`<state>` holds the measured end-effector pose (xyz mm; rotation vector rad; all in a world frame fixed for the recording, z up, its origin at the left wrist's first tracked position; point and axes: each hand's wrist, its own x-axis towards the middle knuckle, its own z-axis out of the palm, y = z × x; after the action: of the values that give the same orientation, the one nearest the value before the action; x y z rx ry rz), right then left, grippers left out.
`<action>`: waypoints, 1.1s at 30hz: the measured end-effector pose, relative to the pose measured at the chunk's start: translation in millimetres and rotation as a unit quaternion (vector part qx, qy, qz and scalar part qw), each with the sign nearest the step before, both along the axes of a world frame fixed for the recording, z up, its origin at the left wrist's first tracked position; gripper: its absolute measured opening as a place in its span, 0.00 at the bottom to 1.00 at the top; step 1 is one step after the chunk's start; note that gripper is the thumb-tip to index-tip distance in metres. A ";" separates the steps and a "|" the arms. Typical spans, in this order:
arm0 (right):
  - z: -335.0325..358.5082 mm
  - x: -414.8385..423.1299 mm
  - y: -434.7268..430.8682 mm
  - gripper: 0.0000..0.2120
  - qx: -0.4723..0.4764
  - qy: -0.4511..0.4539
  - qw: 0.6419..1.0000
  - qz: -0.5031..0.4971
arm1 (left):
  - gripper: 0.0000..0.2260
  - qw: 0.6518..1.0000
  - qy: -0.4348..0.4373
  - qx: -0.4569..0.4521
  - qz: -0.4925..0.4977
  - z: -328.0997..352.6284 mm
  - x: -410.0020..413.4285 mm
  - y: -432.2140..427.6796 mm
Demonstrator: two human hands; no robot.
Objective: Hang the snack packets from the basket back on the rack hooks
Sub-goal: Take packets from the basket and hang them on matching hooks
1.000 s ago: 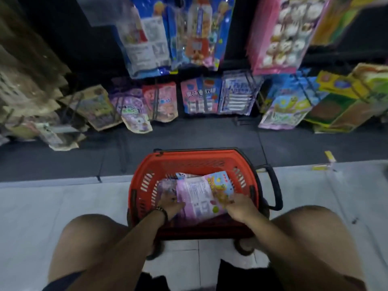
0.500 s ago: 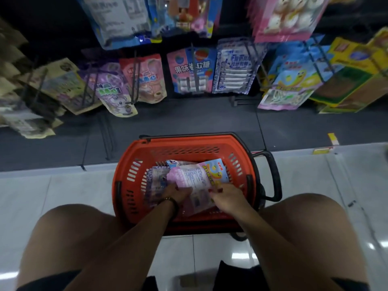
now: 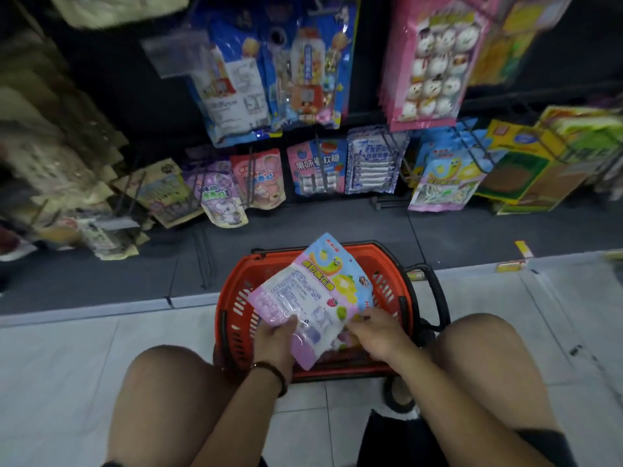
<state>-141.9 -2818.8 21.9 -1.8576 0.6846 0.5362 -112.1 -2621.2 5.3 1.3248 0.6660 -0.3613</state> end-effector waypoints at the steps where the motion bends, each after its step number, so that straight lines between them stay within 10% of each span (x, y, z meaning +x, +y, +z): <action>1: 10.8 -4.3 3.8 0.13 0.059 -0.014 0.997 -0.047 | 0.13 0.999 -0.006 -0.044 0.021 10.9 -8.4 0.4; 7: 53.2 -14.2 11.7 0.20 0.350 -0.059 0.921 -0.159 | 0.17 0.979 -0.053 -0.194 0.034 66.3 -37.1 3.7; 12: 75.8 -11.8 12.4 0.16 0.407 -0.129 0.882 -0.197 | 0.16 0.976 -0.071 -0.205 -0.026 85.8 -52.2 -1.3; 16: 95.0 -9.9 10.4 0.12 0.348 -0.186 0.896 -0.203 | 0.33 0.990 -0.117 0.078 0.000 77.5 -44.1 3.3; 19: 106.6 -6.7 15.2 0.08 0.277 -0.242 0.903 -0.222 | 0.48 0.935 -0.209 0.283 -0.046 72.9 -37.6 -1.3; 24: 117.7 -7.1 31.4 0.12 0.080 -0.336 0.932 -0.111 | 0.32 0.852 -0.341 0.321 -0.233 120.1 -40.5 -25.3; 29: 126.4 -8.8 36.2 0.14 0.108 -0.329 0.938 0.020 | 0.06 0.903 -0.337 0.198 -0.178 134.0 -25.2 -29.7; 33: 134.9 0.9 0.5 0.16 0.030 -0.355 0.935 0.002 | 0.07 0.949 -0.273 0.117 -0.107 148.8 -10.2 -19.4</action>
<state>-141.0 -2818.3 156.8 -1.8201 0.1721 -0.1293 -122.3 -2640.5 154.1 1.6399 0.0987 -0.0755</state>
